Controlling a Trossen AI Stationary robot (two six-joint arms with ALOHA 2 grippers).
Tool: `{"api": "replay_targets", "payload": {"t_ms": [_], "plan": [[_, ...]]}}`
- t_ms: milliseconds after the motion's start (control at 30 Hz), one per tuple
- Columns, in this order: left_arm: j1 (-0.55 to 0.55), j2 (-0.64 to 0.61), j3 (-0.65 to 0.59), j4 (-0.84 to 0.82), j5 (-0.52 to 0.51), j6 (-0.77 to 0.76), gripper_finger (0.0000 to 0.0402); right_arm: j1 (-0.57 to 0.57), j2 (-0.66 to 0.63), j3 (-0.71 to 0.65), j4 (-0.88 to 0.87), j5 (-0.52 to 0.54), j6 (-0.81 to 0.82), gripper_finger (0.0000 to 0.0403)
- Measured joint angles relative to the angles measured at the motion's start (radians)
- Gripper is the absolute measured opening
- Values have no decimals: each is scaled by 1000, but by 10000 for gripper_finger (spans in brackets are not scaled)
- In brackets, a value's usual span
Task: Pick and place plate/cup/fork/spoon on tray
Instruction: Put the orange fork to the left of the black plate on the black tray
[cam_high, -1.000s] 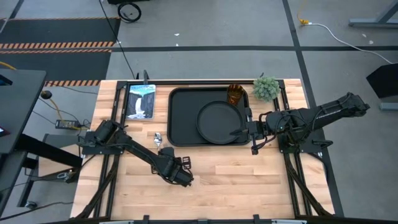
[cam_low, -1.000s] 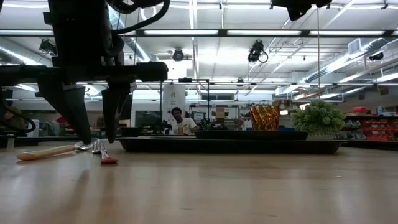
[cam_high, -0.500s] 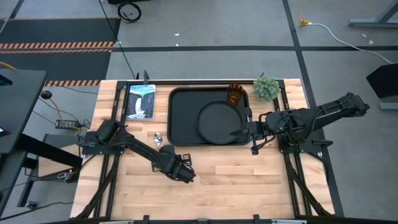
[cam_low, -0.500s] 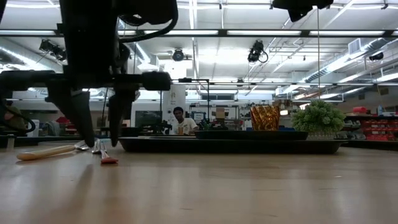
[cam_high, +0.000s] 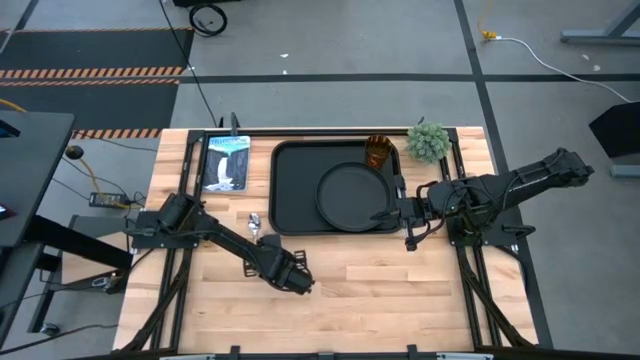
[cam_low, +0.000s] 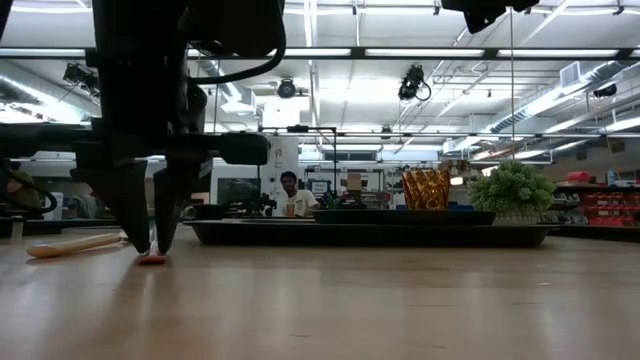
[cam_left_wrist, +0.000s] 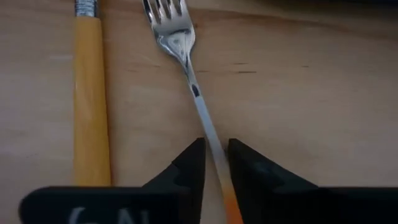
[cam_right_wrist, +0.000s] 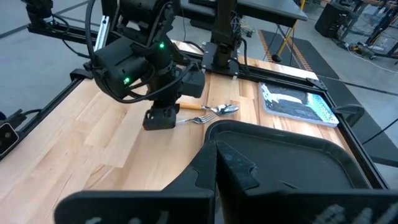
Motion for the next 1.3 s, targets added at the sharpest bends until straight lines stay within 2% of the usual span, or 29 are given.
{"api": "replay_targets", "payload": {"t_ms": [333,800,1300], "plan": [[-29,-1,2,-8,-7,14,10,0,0,0,25,0,1,8],[-46,-3,2,-1,-17,16,7,0,0,0,53,0,1,8],[-46,-1,77,-56,-32,70,7,0,0,0,52,0,1,8]]}}
